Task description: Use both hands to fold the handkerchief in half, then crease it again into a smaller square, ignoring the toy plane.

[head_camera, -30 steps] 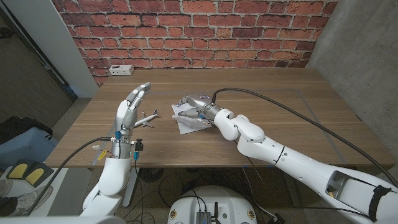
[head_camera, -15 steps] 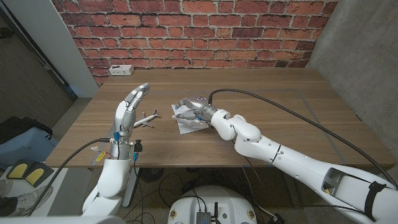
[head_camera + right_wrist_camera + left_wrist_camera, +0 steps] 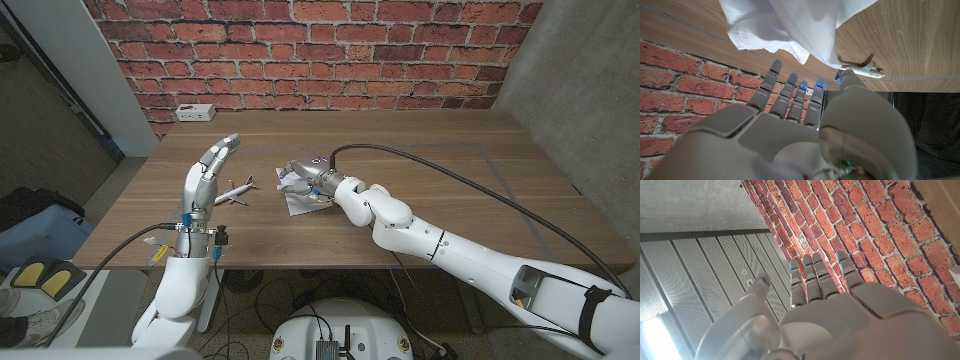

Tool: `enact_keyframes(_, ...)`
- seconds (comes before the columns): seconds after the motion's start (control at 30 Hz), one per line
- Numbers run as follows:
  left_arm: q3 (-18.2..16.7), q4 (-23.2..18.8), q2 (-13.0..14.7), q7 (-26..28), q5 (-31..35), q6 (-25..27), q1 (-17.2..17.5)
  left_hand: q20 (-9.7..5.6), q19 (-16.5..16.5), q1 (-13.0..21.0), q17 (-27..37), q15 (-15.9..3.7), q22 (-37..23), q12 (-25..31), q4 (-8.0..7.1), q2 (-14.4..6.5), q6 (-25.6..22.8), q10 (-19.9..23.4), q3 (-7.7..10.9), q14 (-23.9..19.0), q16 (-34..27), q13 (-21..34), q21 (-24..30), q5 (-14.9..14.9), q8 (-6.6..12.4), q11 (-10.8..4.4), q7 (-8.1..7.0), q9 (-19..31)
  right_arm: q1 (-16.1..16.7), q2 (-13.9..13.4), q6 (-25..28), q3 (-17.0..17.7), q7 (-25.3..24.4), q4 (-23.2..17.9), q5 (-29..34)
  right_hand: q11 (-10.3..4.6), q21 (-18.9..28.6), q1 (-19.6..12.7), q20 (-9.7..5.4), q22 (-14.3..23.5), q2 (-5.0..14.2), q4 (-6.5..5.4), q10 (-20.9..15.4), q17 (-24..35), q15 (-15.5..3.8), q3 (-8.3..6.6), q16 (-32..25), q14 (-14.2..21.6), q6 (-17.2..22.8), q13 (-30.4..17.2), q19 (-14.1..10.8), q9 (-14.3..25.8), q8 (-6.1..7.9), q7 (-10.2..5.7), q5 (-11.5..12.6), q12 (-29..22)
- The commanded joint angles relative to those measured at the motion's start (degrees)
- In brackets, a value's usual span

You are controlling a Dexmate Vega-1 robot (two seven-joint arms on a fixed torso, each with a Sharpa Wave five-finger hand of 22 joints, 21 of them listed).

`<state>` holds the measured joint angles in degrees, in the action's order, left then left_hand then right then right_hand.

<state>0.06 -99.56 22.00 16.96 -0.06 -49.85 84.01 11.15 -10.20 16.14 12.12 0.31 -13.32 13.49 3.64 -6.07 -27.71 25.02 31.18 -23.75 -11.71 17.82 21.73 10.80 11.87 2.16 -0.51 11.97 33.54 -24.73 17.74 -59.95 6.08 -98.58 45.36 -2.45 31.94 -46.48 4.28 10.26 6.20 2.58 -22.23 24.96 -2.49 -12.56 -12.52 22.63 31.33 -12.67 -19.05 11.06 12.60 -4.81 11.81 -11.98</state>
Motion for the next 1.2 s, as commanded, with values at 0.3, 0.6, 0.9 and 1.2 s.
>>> enact_keyframes(0.3,-0.5,0.0,-0.3,-0.7,-0.5,0.5,0.2,0.18,0.5,-0.7,0.3,0.31,0.1,0.0,0.34,-0.1,0.0,0.1,0.32,0.1,-0.3,0.1,-0.1,0.2,-0.19,0.07,0.23,0.1,-2.6,2.2,1.2,-3.6,-0.9,5.5,4.8,-0.15,-0.1,-2.2,-0.37,0.2,0.51,1.97,-2.0,-0.3,-4.25,-1.18,-0.9,1.7,3.5,-0.1,-1.4,0.3,0.81,0.52,0.3,-0.8)
enact_keyframes(0.6,-0.3,0.2,0.1,-1.1,-1.0,1.2,-0.3,0.22,0.5,-1.0,0.4,0.57,0.1,0.1,0.34,-0.1,0.2,0.2,0.27,0.2,-0.4,0.0,-0.1,0.2,-0.26,0.16,0.28,-0.1,-2.4,2.6,-0.5,-3.6,-5.8,7.8,5.0,-1.06,0.1,-6.3,-1.71,0.2,2.39,5.13,-6.6,-1.1,-6.02,-3.68,-2.4,4.9,14.4,0.0,-3.6,0.5,4.04,1.45,0.3,-1.7)
enact_keyframes(0.9,0.2,0.2,0.7,-1.4,-1.7,1.9,-0.7,0.27,0.6,-1.3,0.4,0.49,0.1,0.0,0.32,0.0,0.2,0.1,0.24,0.3,-0.5,0.0,-0.1,0.1,-0.29,0.26,0.18,-0.1,-1.5,2.6,-3.0,-2.7,-12.0,9.0,4.2,-2.82,0.6,-11.2,-3.49,0.3,4.80,6.31,-11.9,-0.1,-8.36,-6.99,-5.0,8.1,22.7,0.0,-5.2,0.9,7.01,2.15,-0.2,-2.6)
enact_keyframes(1.2,0.7,0.3,1.2,-1.7,-2.3,2.0,-0.9,0.36,0.7,-1.7,0.4,0.61,0.2,0.0,0.28,0.0,0.5,0.0,0.21,0.3,-0.5,0.0,-0.1,0.1,-0.39,0.34,0.14,-0.2,0.0,2.1,-9.6,-1.6,-25.6,11.1,4.2,-3.08,1.0,-12.1,-3.87,0.3,4.38,6.11,-16.0,0.4,-9.04,-7.63,-6.7,11.2,24.2,-0.1,-6.1,1.0,7.58,2.21,-0.6,-3.7)
